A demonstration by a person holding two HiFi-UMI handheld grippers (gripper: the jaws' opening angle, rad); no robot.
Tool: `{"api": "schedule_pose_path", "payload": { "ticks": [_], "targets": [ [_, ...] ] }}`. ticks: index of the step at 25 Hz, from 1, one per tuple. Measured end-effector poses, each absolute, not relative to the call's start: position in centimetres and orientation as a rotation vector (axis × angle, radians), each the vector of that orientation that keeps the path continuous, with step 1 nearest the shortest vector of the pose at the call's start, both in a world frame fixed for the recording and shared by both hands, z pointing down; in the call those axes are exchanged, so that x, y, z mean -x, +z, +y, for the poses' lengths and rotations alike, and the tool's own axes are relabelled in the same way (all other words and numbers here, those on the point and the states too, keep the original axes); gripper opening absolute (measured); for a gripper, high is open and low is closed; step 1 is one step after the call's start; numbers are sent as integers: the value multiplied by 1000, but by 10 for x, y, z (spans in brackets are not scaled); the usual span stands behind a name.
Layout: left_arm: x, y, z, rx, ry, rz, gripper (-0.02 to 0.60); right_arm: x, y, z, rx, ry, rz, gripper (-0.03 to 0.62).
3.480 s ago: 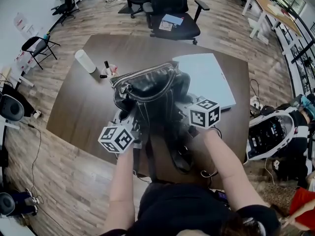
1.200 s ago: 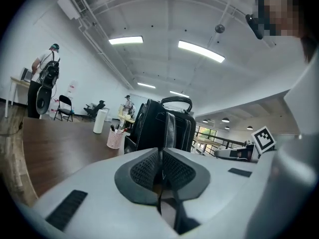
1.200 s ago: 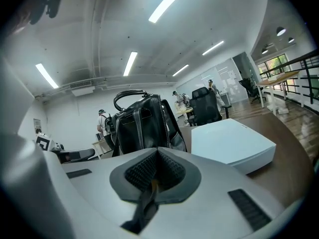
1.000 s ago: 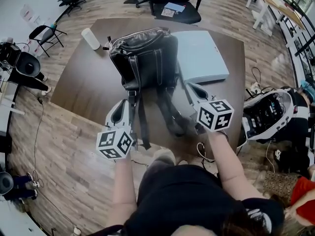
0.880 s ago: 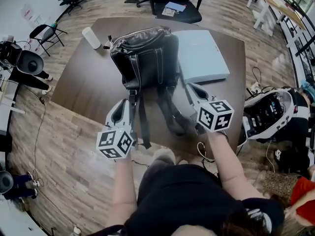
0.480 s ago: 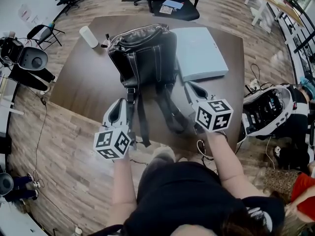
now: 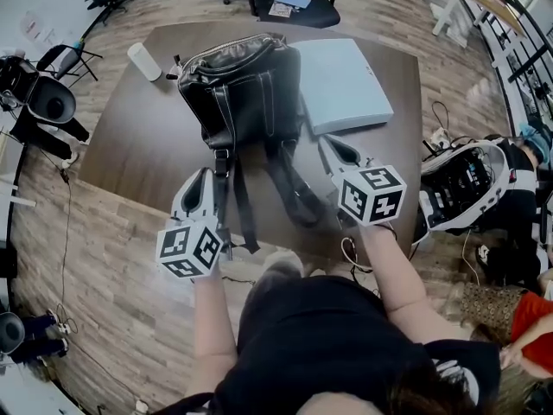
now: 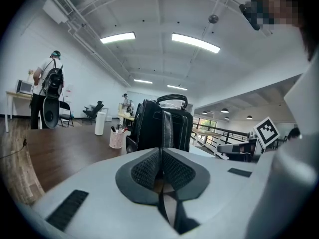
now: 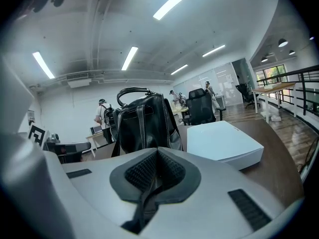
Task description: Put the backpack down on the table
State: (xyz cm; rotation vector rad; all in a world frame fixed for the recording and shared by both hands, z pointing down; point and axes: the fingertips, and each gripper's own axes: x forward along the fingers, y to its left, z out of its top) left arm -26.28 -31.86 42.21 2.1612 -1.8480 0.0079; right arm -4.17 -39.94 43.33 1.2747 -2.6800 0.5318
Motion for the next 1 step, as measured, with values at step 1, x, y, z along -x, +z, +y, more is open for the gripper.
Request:
{"api": "schedule_pose_path", "payload": {
  "ticks": [1],
  "targets": [
    [263,422,-318,-2160,11,-1849,44,41,434,-400,-1274,534,-2680,17]
  ]
}}
